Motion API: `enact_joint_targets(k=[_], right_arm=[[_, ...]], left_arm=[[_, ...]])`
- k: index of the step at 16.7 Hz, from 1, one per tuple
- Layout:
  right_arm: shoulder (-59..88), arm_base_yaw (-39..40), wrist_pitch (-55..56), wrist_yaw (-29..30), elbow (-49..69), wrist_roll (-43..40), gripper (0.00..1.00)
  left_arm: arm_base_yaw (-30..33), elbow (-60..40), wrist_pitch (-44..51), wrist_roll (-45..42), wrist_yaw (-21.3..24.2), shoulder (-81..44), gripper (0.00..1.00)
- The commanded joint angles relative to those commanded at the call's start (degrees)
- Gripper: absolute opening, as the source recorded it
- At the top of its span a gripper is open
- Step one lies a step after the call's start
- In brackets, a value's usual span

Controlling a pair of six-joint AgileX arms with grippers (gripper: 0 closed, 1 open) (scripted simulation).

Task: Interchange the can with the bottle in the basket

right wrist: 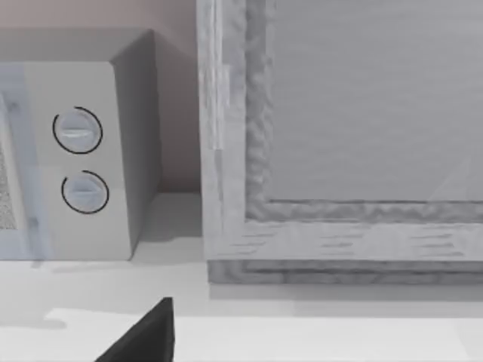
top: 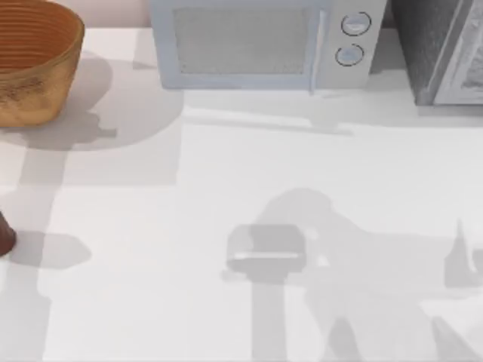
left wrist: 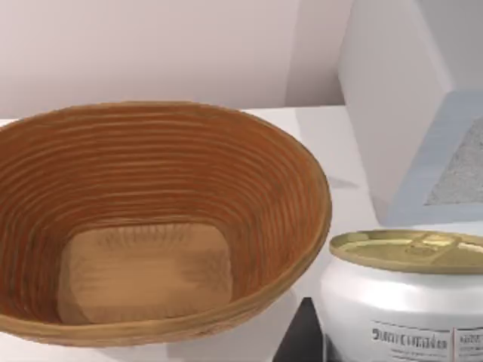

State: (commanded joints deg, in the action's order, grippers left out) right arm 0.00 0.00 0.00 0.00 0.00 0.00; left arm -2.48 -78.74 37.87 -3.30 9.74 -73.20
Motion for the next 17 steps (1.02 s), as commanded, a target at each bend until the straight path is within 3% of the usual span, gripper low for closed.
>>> enact_joint_targets(k=[6,10,14,17], right_arm=[[0.0,0.0,0.0,0.0,0.0,0.0,1.00],[0.0,0.0,0.0,0.0,0.0,0.0,1.00],[0.0,0.0,0.0,0.0,0.0,0.0,1.00],[0.0,0.0,0.0,0.0,0.0,0.0,1.00]], left_arm=[[2.1,41.3,-19.2,1.3,-4.5,37.3,0.00],[2.5,62.5,-29.4,2.3,-7.2,57.2,0.00],[2.5,75.5,-36.1,3.1,-9.1,69.9,0.00],[2.5,78.7,-37.9,3.3,-9.7,73.2,0.00]])
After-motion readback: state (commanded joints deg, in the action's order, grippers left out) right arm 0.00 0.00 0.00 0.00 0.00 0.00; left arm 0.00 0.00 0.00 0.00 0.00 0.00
